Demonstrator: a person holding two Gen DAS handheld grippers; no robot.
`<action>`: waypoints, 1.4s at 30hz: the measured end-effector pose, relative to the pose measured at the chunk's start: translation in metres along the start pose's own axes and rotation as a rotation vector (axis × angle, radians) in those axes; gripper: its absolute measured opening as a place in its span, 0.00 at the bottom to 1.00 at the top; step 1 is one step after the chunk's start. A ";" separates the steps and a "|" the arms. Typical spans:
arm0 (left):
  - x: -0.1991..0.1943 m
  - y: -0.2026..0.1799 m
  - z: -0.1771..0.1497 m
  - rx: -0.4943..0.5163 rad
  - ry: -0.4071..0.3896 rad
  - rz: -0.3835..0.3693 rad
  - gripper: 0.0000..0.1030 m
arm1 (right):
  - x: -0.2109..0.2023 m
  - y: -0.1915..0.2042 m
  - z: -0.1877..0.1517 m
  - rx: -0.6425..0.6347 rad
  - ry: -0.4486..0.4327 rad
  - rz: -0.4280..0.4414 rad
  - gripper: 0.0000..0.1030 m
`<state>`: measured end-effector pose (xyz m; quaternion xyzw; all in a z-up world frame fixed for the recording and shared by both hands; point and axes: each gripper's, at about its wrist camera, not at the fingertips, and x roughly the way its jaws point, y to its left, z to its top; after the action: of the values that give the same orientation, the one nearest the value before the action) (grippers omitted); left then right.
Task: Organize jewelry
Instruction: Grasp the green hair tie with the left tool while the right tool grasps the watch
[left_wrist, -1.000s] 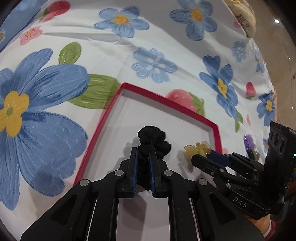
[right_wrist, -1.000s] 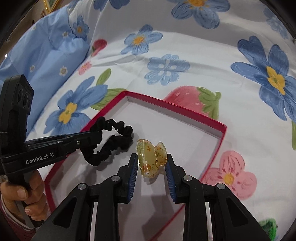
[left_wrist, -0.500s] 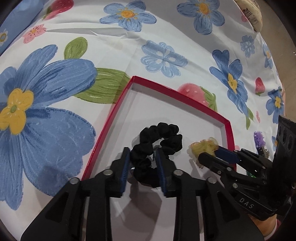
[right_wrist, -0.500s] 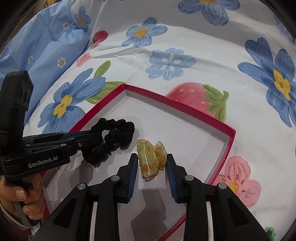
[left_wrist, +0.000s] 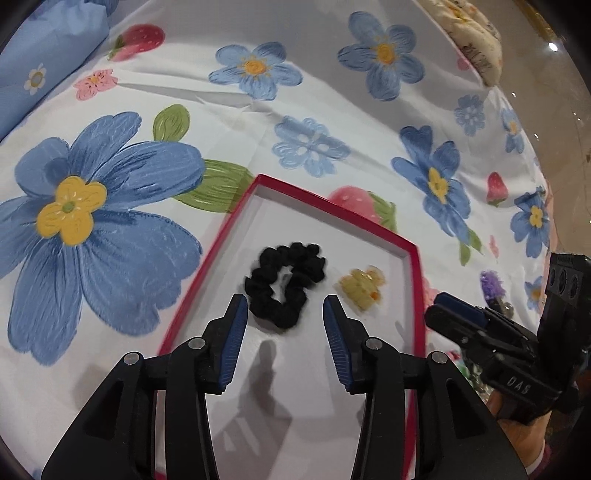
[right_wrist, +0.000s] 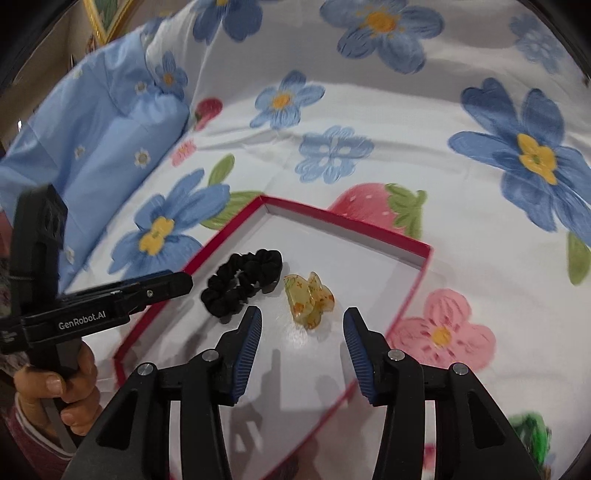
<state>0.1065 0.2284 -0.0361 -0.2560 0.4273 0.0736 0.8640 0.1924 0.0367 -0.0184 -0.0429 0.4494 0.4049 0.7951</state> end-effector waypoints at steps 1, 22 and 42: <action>-0.004 -0.003 -0.003 0.001 -0.001 -0.006 0.41 | -0.009 -0.003 -0.003 0.013 -0.013 0.003 0.47; -0.029 -0.107 -0.063 0.211 0.027 -0.085 0.49 | -0.127 -0.092 -0.096 0.242 -0.129 -0.102 0.49; 0.007 -0.171 -0.093 0.351 0.147 -0.106 0.50 | -0.163 -0.150 -0.143 0.306 -0.114 -0.206 0.48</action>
<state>0.1045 0.0339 -0.0235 -0.1281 0.4814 -0.0664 0.8645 0.1538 -0.2242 -0.0256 0.0557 0.4532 0.2499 0.8538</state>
